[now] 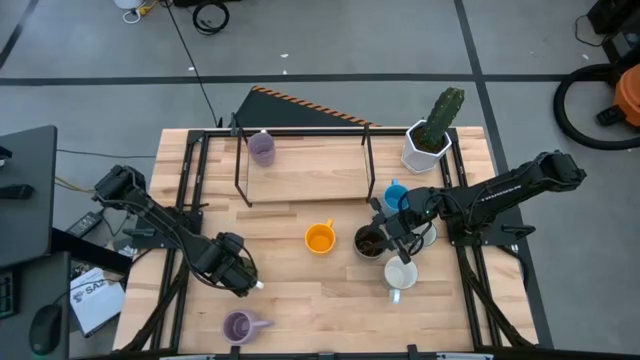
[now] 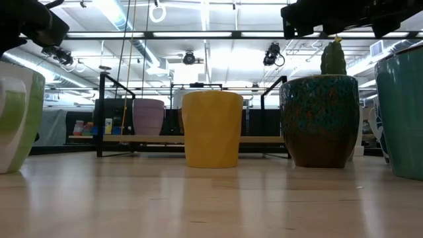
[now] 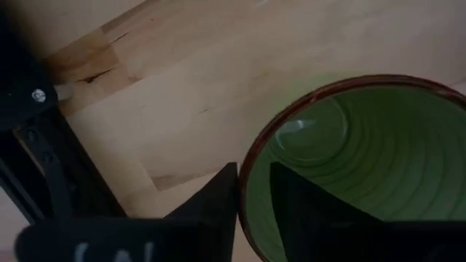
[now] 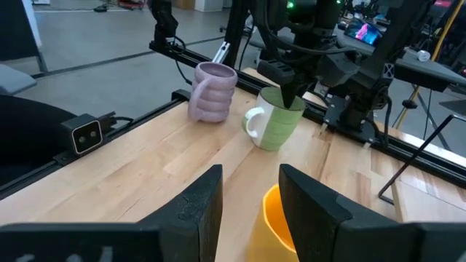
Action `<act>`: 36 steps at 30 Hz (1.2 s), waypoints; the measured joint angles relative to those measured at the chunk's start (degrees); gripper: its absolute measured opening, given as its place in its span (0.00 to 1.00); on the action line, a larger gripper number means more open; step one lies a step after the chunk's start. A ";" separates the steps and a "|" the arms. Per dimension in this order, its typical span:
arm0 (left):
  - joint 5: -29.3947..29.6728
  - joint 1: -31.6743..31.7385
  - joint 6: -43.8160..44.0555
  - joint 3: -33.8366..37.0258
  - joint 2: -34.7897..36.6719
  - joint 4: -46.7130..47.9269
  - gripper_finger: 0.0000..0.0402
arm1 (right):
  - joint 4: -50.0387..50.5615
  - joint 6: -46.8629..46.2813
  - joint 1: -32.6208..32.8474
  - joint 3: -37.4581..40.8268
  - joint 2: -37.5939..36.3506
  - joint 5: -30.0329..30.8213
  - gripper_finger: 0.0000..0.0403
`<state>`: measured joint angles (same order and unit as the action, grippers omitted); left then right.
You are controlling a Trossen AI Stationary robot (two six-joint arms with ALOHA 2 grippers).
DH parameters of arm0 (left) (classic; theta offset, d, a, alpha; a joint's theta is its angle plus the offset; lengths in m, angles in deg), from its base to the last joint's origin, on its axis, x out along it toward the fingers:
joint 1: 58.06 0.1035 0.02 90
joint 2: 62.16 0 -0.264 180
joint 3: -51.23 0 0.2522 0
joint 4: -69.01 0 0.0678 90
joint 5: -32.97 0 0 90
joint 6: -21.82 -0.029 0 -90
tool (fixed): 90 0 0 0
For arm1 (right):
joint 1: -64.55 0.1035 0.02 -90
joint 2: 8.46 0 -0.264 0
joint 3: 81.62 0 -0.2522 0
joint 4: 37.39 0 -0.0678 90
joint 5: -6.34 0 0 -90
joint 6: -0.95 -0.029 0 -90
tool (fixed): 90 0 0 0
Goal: Place coffee mugs
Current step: Put the green mug on the shelf
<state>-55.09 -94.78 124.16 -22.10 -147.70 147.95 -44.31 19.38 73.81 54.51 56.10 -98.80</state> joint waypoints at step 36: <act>13.74 22.81 -78.10 -18.67 0.15 3.48 0.06 | 7.47 -6.92 2.56 0.02 -0.10 5.69 0.35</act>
<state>-41.35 -71.97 46.05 -40.77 -147.54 151.43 -36.84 12.46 76.37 54.54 56.00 -93.11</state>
